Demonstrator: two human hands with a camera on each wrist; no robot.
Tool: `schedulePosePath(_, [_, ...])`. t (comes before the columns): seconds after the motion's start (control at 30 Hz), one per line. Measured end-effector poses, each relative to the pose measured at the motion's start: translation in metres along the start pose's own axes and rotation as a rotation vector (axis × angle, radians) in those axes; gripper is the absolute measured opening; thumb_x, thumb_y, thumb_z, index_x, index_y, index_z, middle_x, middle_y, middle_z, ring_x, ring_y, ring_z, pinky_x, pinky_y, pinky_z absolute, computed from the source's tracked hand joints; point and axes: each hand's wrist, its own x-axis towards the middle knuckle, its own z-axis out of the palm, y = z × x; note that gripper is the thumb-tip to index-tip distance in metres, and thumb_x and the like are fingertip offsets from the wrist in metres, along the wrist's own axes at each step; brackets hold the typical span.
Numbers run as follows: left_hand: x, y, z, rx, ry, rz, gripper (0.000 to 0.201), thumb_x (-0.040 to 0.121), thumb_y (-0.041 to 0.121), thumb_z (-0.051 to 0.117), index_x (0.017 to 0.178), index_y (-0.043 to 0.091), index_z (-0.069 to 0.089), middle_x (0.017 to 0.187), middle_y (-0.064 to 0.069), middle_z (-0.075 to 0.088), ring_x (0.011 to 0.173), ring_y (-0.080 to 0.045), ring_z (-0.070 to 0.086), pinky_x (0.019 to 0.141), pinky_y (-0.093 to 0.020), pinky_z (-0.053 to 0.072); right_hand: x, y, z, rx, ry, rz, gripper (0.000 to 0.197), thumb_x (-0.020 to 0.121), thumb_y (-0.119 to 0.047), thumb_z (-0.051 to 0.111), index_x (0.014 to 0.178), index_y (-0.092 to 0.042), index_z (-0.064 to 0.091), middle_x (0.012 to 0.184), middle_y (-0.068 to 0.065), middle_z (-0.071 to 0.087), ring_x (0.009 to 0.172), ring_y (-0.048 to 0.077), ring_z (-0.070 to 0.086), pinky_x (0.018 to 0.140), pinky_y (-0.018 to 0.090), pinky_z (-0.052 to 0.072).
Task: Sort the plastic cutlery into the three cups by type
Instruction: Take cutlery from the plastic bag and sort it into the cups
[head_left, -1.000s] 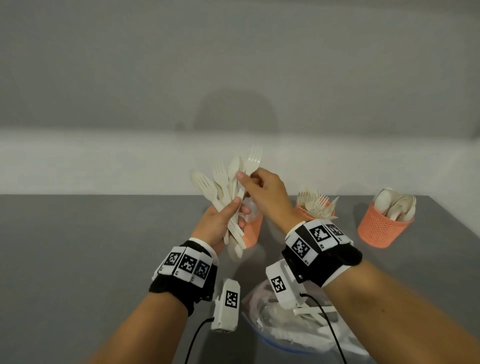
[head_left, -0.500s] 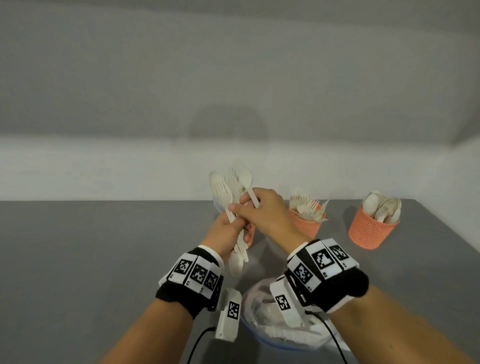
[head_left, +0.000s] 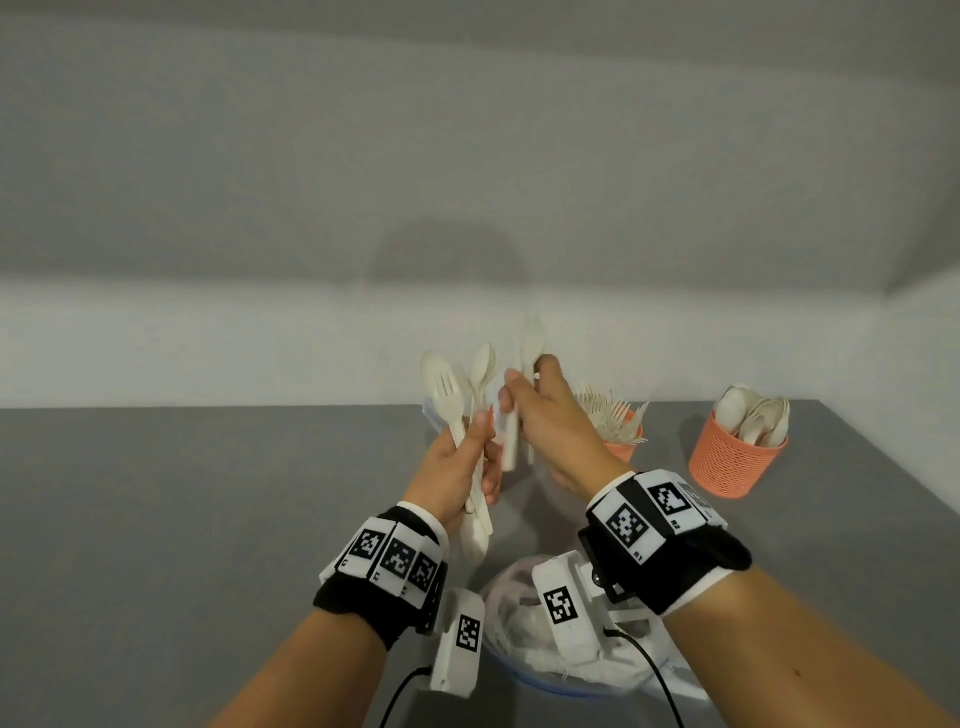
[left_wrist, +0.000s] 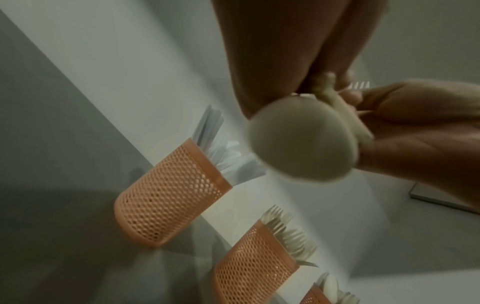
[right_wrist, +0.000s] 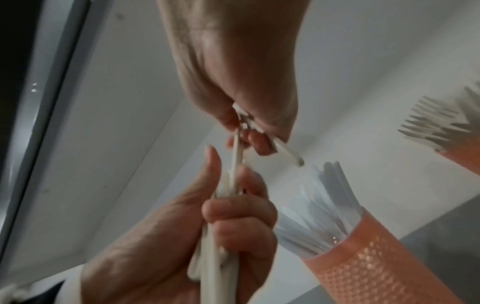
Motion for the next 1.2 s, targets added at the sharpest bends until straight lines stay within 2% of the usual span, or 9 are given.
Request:
schedulePosePath(0.13, [0.003,-0.007,0.001,0.132,0.157,0.007,0.035,0.094,0.034,0.048,0.067,0.011,0.052,0.049,-0.005,0.041,0.033,-0.011,0.038,0.043,-0.024,0.035,0.000,-0.001,-0.006,-0.032,0.061,-0.124,0.023,0.094,-0.022,0.053,0.114,-0.011,0.052,0.093,-0.005,0.060,0.085,0.005,0.059,0.076,0.016,0.048])
schedulePosePath(0.2, [0.002,-0.006,0.003,0.211,0.168,0.046,0.012,0.094,0.022,0.050,0.087,0.017,0.058,0.044,-0.002,0.040,0.032,-0.009,0.036,0.041,-0.022,0.035,-0.007,-0.003,-0.003,-0.207,-0.035,-0.102,0.021,0.084,-0.026,0.067,0.098,-0.011,0.064,0.079,-0.003,0.064,0.074,0.009,0.062,0.072,0.021,0.049])
schedulePosePath(0.27, [0.001,-0.004,0.008,0.300,0.143,0.076,0.026,0.094,0.004,0.044,0.109,0.019,0.058,0.044,-0.004,0.041,0.030,-0.007,0.034,0.035,-0.017,0.032,-0.014,-0.001,0.003,-0.329,-0.104,-0.087,0.022,0.076,-0.026,0.076,0.088,-0.009,0.069,0.075,0.000,0.068,0.069,0.009,0.062,0.065,0.017,0.048])
schedulePosePath(0.4, [-0.003,-0.001,0.011,0.335,0.105,0.041,0.033,0.085,-0.012,0.044,0.111,0.006,0.053,0.046,-0.003,0.043,0.028,-0.003,0.034,0.032,-0.014,0.028,-0.017,0.002,0.009,-0.312,-0.018,-0.088,0.025,0.078,-0.021,0.073,0.090,0.000,0.068,0.086,0.017,0.072,0.080,0.026,0.069,0.074,0.035,0.054])
schedulePosePath(0.67, [-0.003,0.007,-0.002,0.154,-0.002,0.036,0.030,0.089,-0.008,0.047,0.116,0.005,0.046,0.046,0.002,0.039,0.032,-0.006,0.031,0.035,-0.015,0.024,-0.017,0.002,-0.002,0.045,-0.098,0.017,0.024,0.079,-0.019,0.073,0.091,0.000,0.068,0.080,0.023,0.069,0.063,0.034,0.062,0.056,0.029,0.045])
schedulePosePath(0.83, [-0.004,0.016,0.006,0.066,-0.059,0.050,0.019,0.098,0.023,0.040,0.084,0.013,0.051,0.055,-0.006,0.033,0.035,-0.010,0.026,0.034,-0.015,0.024,-0.014,-0.004,-0.010,0.135,-0.153,0.032,0.012,0.091,-0.018,0.059,0.089,-0.006,0.060,0.040,-0.012,0.055,0.035,-0.002,0.049,0.039,0.009,0.036])
schedulePosePath(1.0, [0.000,0.017,0.007,-0.072,-0.039,-0.006,0.034,0.096,0.029,0.041,0.073,0.008,0.054,0.050,-0.004,0.036,0.032,-0.010,0.026,0.033,-0.012,0.026,-0.004,-0.009,-0.016,0.195,-0.009,-0.024,0.037,0.099,-0.023,0.042,0.064,-0.013,0.050,0.052,-0.001,0.046,0.047,0.011,0.046,0.057,0.025,0.042])
schedulePosePath(1.1, [0.001,0.020,0.004,-0.125,-0.049,-0.078,0.036,0.098,0.025,0.037,0.066,0.009,0.042,0.044,-0.002,0.034,0.028,-0.008,0.026,0.032,-0.011,0.025,0.002,-0.007,-0.022,0.222,0.025,-0.017,0.022,0.099,-0.018,0.042,0.079,-0.013,0.050,0.051,-0.003,0.040,0.050,0.011,0.049,0.057,0.022,0.049])
schedulePosePath(1.2, [-0.002,0.022,0.006,-0.134,-0.083,-0.101,0.032,0.098,0.026,0.036,0.072,0.010,0.045,0.043,0.000,0.033,0.028,-0.007,0.024,0.032,-0.010,0.022,0.001,-0.008,-0.019,0.204,-0.048,0.008,0.012,0.096,-0.015,0.050,0.105,-0.014,0.056,0.046,-0.006,0.037,0.040,0.009,0.035,0.042,0.021,0.033])
